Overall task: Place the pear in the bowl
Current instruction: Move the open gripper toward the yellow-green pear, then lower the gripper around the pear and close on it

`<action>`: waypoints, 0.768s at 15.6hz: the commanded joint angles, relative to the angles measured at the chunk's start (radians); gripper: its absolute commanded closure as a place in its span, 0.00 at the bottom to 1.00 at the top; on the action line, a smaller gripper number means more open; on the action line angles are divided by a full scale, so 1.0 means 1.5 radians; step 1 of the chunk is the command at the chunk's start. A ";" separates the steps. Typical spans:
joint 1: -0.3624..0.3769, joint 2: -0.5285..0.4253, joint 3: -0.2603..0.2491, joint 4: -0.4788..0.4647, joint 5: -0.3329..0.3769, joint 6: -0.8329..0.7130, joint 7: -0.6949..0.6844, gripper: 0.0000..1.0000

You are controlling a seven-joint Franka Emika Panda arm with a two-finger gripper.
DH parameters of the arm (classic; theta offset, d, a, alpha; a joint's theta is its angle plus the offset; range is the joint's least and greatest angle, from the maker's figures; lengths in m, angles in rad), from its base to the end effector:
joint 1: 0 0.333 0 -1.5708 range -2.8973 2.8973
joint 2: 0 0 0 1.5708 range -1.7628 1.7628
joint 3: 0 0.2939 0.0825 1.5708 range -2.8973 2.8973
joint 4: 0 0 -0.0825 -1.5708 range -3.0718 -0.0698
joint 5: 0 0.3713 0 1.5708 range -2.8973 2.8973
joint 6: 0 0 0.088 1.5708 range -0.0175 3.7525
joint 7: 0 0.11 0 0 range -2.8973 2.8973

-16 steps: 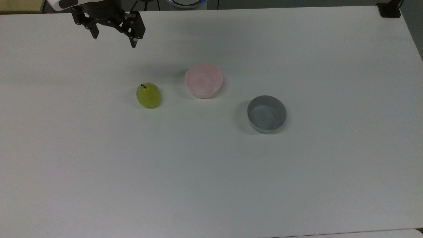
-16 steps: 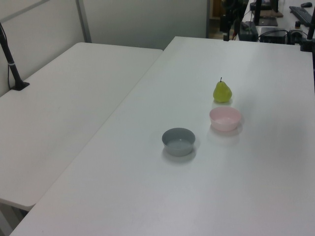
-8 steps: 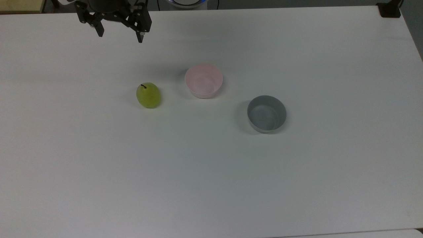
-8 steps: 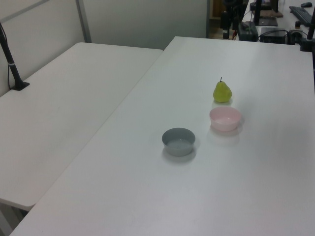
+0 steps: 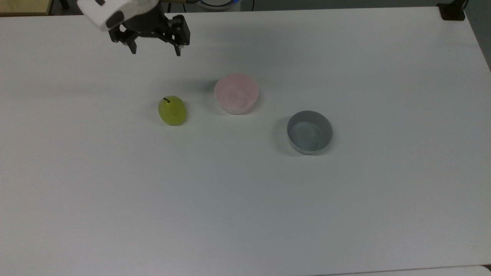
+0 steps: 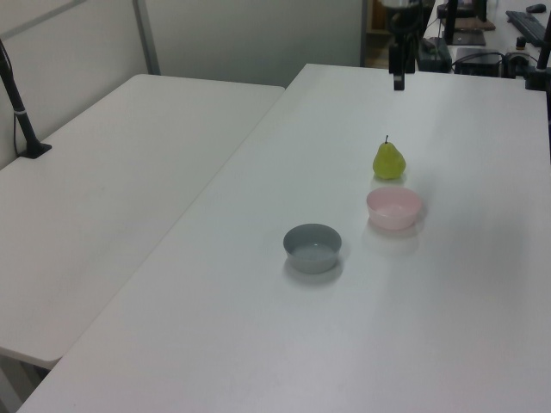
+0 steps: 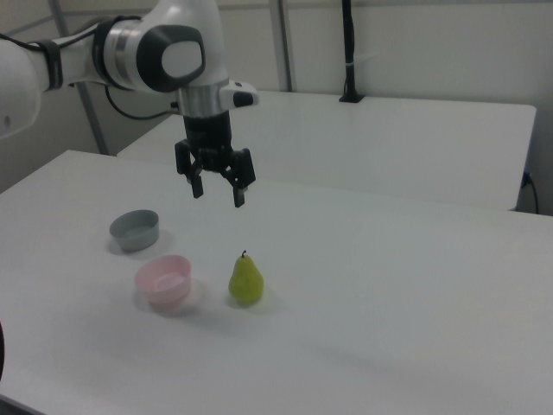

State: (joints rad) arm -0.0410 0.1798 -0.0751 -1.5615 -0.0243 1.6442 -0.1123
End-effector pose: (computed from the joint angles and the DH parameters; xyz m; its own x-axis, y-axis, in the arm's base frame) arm 0.5866 -0.0679 0.5080 0.9950 -0.0016 -0.1001 0.0010 -0.9997 0.0263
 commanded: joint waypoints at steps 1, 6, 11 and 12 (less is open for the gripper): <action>0.020 0.026 -0.031 -0.032 -0.007 0.062 -0.024 0.00; 0.035 0.074 -0.034 -0.094 -0.056 0.134 -0.039 0.00; 0.049 0.111 -0.034 -0.120 -0.069 0.180 -0.038 0.00; 0.056 0.120 -0.034 -0.120 -0.070 0.181 -0.038 0.00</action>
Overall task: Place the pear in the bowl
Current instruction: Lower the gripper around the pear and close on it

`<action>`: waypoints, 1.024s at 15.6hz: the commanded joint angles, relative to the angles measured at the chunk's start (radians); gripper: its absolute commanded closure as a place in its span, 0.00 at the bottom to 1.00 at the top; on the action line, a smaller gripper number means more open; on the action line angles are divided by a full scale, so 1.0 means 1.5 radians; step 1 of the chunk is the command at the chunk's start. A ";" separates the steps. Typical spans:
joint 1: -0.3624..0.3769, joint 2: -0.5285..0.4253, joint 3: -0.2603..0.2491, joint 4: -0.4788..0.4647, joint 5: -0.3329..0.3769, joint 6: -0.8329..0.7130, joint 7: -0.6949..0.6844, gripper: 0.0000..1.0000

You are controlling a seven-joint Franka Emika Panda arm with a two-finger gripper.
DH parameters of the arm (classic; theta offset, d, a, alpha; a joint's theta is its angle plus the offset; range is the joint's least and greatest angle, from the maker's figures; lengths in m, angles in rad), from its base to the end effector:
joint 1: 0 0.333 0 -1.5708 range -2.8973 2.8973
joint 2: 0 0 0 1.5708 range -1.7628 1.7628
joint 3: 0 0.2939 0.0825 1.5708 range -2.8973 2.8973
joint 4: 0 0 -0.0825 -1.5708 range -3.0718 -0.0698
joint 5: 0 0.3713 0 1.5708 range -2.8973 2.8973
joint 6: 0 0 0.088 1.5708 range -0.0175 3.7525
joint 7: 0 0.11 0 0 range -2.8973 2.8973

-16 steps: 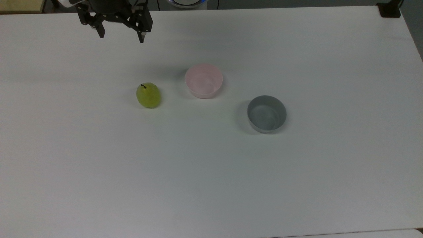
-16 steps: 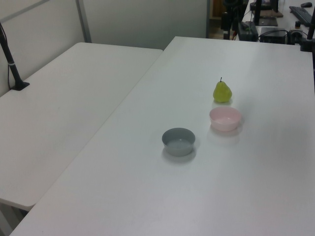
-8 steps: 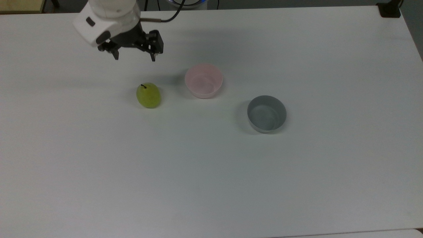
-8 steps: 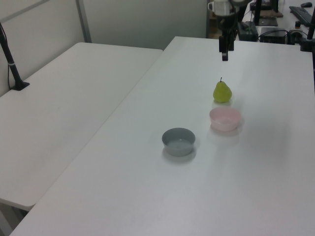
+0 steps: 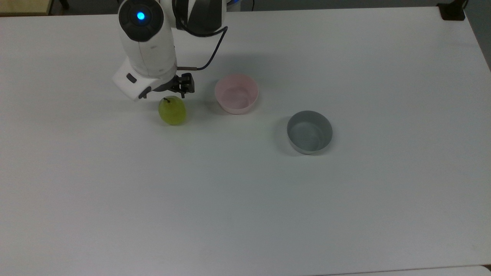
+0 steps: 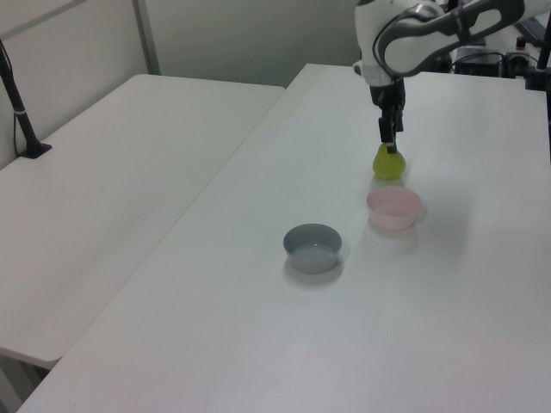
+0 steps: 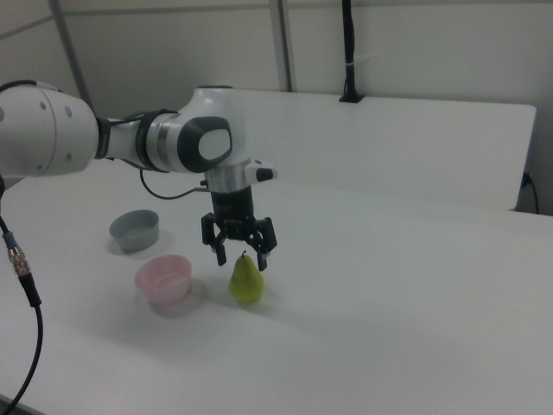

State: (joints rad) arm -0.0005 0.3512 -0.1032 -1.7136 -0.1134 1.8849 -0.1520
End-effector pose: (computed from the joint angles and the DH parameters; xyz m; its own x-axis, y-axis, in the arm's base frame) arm 0.6080 -0.0675 0.3550 0.9765 0.0835 -0.1985 0.1061 -0.9887 0.1060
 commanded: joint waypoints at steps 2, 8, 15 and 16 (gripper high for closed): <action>0.032 0.019 -0.015 -0.019 -0.010 0.047 -0.006 0.00; 0.032 0.039 -0.015 -0.020 -0.028 0.052 -0.010 0.04; 0.030 0.030 -0.015 -0.018 -0.028 0.043 -0.021 0.54; 0.029 0.017 -0.015 -0.017 -0.027 0.041 -0.021 0.58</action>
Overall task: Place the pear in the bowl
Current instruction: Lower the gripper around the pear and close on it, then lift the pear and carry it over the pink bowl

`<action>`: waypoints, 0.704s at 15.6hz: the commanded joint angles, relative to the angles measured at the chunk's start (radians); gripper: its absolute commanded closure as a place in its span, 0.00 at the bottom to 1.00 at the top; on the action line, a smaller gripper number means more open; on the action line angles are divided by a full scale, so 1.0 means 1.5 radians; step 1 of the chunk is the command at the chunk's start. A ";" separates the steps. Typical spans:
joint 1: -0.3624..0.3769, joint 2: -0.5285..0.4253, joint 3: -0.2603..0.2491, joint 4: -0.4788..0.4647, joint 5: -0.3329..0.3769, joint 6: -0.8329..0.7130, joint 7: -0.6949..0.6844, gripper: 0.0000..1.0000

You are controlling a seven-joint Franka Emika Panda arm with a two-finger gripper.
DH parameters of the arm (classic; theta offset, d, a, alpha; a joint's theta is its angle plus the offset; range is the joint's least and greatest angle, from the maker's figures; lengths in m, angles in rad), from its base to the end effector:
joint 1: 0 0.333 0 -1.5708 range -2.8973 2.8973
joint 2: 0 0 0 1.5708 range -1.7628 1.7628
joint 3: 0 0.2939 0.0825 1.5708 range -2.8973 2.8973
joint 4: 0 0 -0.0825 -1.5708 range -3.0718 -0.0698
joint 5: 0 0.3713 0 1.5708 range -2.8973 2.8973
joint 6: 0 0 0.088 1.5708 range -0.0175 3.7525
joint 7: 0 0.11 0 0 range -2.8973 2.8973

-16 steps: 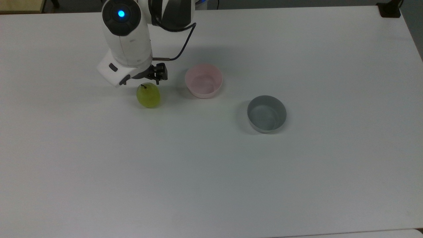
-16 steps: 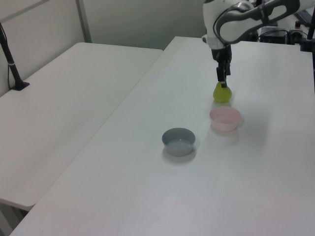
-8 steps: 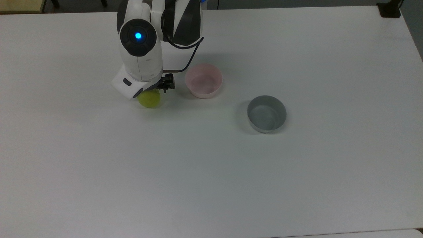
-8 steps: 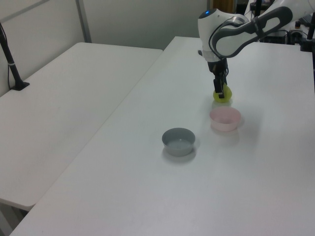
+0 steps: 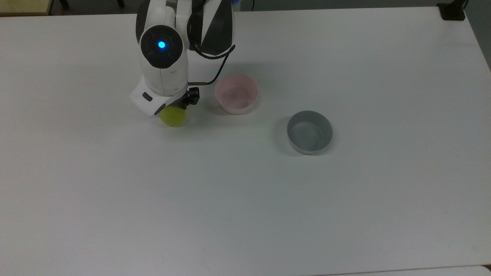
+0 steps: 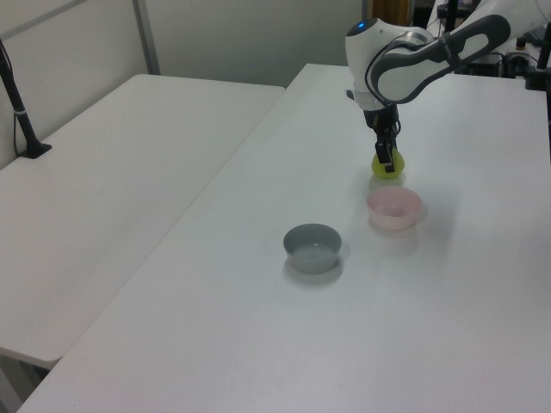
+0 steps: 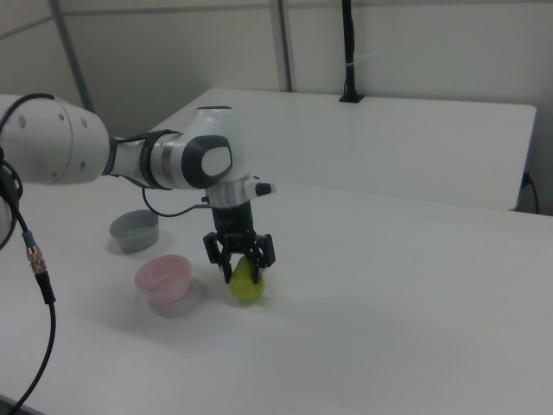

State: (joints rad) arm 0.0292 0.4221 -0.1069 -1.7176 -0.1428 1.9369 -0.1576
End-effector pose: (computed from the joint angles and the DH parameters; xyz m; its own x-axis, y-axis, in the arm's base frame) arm 0.6152 -0.0531 0.3137 0.9650 0.1303 -0.2275 0.1625 -0.9782 0.1291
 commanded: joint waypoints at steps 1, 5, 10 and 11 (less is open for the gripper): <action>0.008 -0.043 -0.013 -0.015 -0.005 0.004 -0.018 0.59; 0.012 -0.108 -0.013 0.002 0.011 -0.040 -0.016 0.59; 0.015 -0.158 -0.014 0.030 0.042 -0.093 -0.016 0.59; 0.023 -0.161 -0.014 0.029 0.042 -0.099 -0.014 0.59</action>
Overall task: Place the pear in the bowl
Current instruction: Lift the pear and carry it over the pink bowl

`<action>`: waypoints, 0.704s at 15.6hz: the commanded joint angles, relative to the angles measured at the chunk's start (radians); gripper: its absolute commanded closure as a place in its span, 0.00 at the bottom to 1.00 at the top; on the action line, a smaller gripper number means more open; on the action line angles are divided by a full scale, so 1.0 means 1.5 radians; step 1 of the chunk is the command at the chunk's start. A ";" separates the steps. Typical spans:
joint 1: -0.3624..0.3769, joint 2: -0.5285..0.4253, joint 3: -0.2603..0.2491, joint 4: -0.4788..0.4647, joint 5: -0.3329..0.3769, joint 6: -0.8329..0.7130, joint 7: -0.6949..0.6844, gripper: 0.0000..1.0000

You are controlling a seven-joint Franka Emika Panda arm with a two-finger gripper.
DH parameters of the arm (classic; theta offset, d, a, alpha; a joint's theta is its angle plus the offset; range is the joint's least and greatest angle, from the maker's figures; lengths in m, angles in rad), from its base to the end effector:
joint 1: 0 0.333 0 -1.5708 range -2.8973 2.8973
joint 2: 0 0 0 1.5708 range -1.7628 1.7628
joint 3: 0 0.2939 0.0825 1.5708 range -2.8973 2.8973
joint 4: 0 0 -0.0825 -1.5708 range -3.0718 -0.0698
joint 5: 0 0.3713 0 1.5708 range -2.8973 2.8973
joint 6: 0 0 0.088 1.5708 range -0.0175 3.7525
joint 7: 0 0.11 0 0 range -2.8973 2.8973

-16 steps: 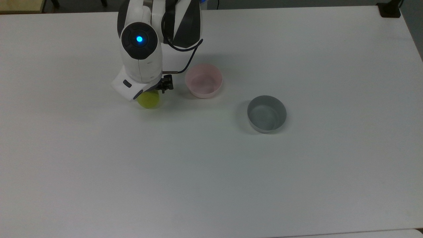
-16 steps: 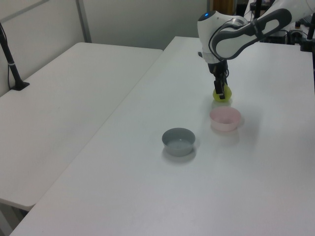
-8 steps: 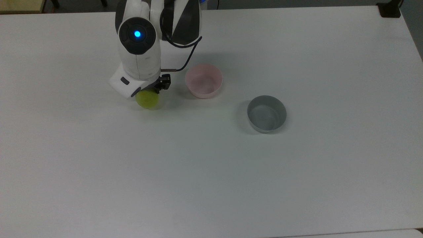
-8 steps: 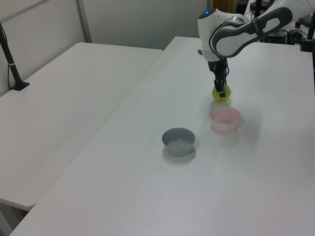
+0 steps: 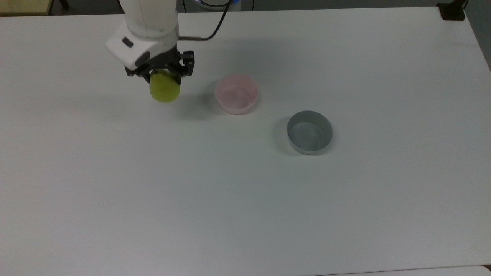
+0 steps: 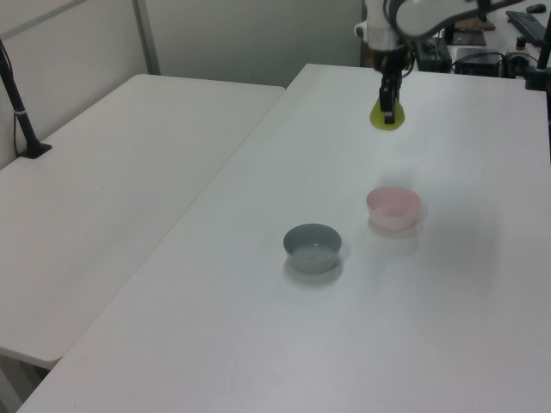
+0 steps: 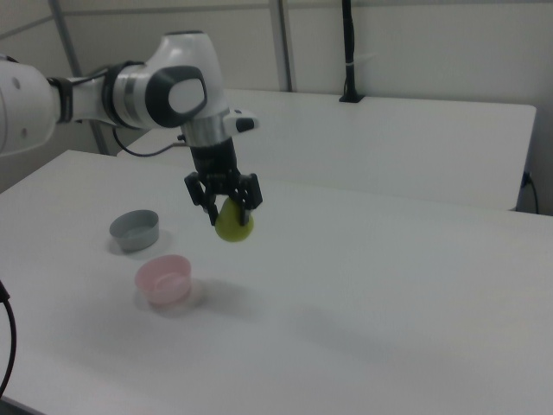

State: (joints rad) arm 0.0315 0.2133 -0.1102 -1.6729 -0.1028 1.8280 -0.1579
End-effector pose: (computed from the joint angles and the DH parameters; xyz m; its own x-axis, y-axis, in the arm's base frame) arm 0.6007 -0.0517 0.4524 0.9915 0.1053 -0.0770 0.1134 -0.9874 0.1100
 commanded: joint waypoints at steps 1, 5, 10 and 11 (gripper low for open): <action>0.035 -0.029 -0.011 -0.002 0.015 -0.036 -0.010 0.59; 0.121 -0.047 -0.010 -0.022 0.017 -0.065 0.020 0.59; 0.194 -0.046 -0.009 -0.042 0.017 -0.065 0.059 0.59; 0.199 -0.044 -0.009 -0.045 0.017 -0.065 0.062 0.59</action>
State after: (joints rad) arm 0.2882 0.1772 -0.1060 -1.6967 -0.0874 1.7410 -0.0849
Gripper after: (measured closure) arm 0.317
